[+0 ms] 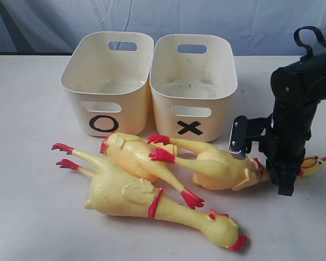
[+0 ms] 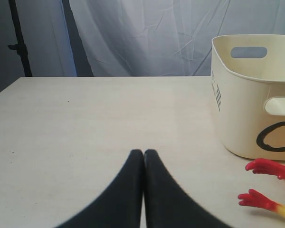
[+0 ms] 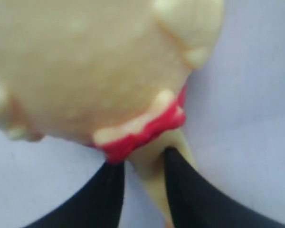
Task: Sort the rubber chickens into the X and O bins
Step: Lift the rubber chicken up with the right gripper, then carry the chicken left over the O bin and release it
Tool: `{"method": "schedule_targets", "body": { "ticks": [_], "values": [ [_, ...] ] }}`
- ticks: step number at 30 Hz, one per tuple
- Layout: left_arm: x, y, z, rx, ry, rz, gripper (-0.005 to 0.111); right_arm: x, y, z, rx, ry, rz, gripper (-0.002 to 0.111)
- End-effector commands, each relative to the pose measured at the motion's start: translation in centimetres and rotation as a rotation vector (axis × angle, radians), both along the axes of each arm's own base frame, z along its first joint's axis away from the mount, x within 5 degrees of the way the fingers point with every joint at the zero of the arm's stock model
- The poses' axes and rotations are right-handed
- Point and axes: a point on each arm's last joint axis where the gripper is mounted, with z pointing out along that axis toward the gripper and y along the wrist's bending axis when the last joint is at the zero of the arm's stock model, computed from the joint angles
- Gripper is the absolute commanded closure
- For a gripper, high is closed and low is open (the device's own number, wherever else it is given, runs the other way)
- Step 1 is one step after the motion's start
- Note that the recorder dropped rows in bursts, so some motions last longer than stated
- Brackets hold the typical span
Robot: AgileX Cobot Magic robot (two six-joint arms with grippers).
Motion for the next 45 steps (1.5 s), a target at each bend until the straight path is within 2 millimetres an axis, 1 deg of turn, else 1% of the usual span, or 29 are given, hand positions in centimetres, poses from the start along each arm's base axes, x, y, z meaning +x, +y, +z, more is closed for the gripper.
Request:
{"method": "schedule_targets", "body": {
  "ticks": [1,2,3,4,5,7,10,11,14,15,17,18,19,20,22,25,29,34,39,44,45],
  "values": [
    [0.0,0.0,0.2,-0.003,-0.023,-0.003,0.107,-0.9,0.8,0.5,0.114,0.020,-0.120,0.033],
    [0.0,0.0,0.2,-0.003,-0.023,-0.003,0.107,-0.8,1.1,0.7,0.151,0.000,-0.150,0.022],
    [0.0,0.0,0.2,-0.003,-0.023,-0.003,0.107,-0.7,1.4,0.8,0.178,-0.012,-0.175,0.017],
    [0.0,0.0,0.2,-0.003,-0.023,-0.003,0.107,-0.6,1.4,0.8,0.186,-0.021,-0.181,0.017],
    [0.0,0.0,0.2,-0.003,-0.023,-0.003,0.107,-0.4,1.5,0.8,0.192,-0.038,-0.177,0.020],
    [0.0,0.0,0.2,-0.003,-0.023,-0.003,0.107,-0.1,1.4,0.4,0.183,-0.063,-0.158,0.030],
    [0.0,0.0,0.2,-0.003,-0.023,-0.003,0.107,0.4,1.4,-0.5,0.174,-0.095,-0.139,0.043],
    [0.0,0.0,0.2,-0.003,-0.023,-0.003,0.107,0.6,1.4,-0.8,0.177,-0.106,-0.140,0.045],
    [0.0,0.0,0.2,-0.003,-0.023,-0.003,0.107,1.0,1.5,-1.9,0.181,-0.126,-0.141,0.045],
    [0.0,0.0,0.2,-0.003,-0.023,-0.003,0.107,1.0,1.5,-2.2,0.176,-0.113,-0.143,0.048],
    [0.0,0.0,0.2,-0.003,-0.023,-0.003,0.107,0.6,1.4,-2.4,0.160,-0.068,-0.146,0.066],
    [0.0,0.0,0.2,-0.003,-0.023,-0.003,0.107,0.3,1.3,-2.4,0.147,-0.034,-0.145,0.082],
    [0.0,0.0,0.2,-0.003,-0.023,-0.003,0.107,0.0,1.2,-2.2,0.131,0.007,-0.141,0.102],
    [0.0,0.0,0.2,-0.003,-0.023,-0.003,0.107,-0.2,1.2,-2.0,0.115,0.048,-0.147,0.108],
    [0.0,0.0,0.2,-0.003,-0.023,-0.003,0.107,-0.1,1.3,-1.2,0.110,0.069,-0.170,0.109],
    [0.0,0.0,0.2,-0.003,-0.023,-0.003,0.107,0.0,1.5,0.4,0.120,0.080,-0.240,0.109],
    [0.0,0.0,0.2,-0.003,-0.023,-0.003,0.107,-0.8,1.3,3.1,0.112,0.106,-0.228,0.109],
    [0.0,0.0,0.2,-0.003,-0.023,-0.003,0.107,-1.7,1.1,7.4,0.173,0.007,-0.223,0.109],
    [0.0,0.0,0.2,-0.003,-0.023,-0.003,0.107,-3.0,1.2,12.3,0.311,-0.132,-0.244,0.109],
    [0.0,0.0,0.2,-0.003,-0.023,-0.003,0.107,-4.2,1.8,18.2,0.529,-0.307,-0.276,0.109],
    [0.0,0.0,0.2,-0.003,-0.023,-0.003,0.107,-4.3,1.9,19.0,0.573,-0.334,-0.285,0.109]
  ]
}}
